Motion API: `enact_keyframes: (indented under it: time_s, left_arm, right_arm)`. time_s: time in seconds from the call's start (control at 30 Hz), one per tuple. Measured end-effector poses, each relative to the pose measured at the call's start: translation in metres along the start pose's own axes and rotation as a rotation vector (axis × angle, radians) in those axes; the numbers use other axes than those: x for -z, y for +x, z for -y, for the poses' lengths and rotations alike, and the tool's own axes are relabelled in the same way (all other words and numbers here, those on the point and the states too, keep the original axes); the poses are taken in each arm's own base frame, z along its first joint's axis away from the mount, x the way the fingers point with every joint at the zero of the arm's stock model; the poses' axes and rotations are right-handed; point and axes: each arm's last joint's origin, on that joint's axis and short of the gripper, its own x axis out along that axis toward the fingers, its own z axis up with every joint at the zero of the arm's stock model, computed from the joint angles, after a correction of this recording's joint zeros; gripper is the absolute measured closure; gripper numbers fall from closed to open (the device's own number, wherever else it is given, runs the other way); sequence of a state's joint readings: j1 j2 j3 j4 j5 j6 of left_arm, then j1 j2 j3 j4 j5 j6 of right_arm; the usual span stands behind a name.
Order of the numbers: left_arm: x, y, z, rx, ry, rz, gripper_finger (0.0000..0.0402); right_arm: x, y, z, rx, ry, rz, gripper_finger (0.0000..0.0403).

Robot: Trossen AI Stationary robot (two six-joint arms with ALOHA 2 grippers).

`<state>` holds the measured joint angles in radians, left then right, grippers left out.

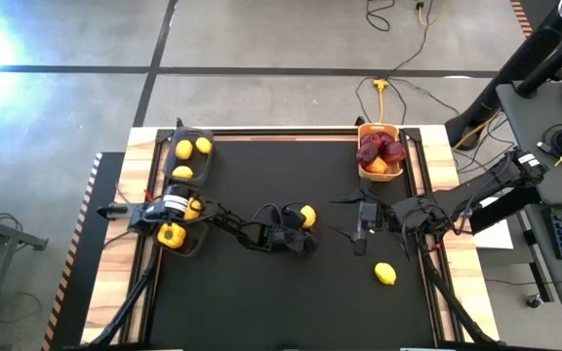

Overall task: Sort produce into baskets
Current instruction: Put the lemon into the top black bin

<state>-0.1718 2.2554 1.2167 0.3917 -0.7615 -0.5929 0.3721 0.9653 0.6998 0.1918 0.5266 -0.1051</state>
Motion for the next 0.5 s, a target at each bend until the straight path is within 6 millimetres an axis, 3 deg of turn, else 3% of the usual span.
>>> enact_keyframes:
  time_s: [0.1, 0.23, 0.33, 0.5]
  left_arm:
    - [-0.019, -0.013, -0.008, -0.055, 0.076, -0.059, 0.0162]
    - [-0.06, -0.045, -0.026, -0.213, 0.204, -0.046, 0.0155]
    - [-0.078, -0.07, -0.057, -0.302, 0.307, -0.147, 0.0145]
    - [-0.102, -0.107, -0.128, -0.436, 0.316, -0.375, 0.015]
  right_arm:
    - [0.0, 0.0, 0.0, 0.0, 0.0, -0.001, 0.0117]
    - [0.001, 0.0, 0.0, -0.002, -0.004, -0.007, 0.0117]
    - [0.001, 0.0, 0.0, -0.003, -0.005, -0.009, 0.0117]
    - [0.001, 0.0, 0.0, -0.003, -0.004, -0.007, 0.0117]
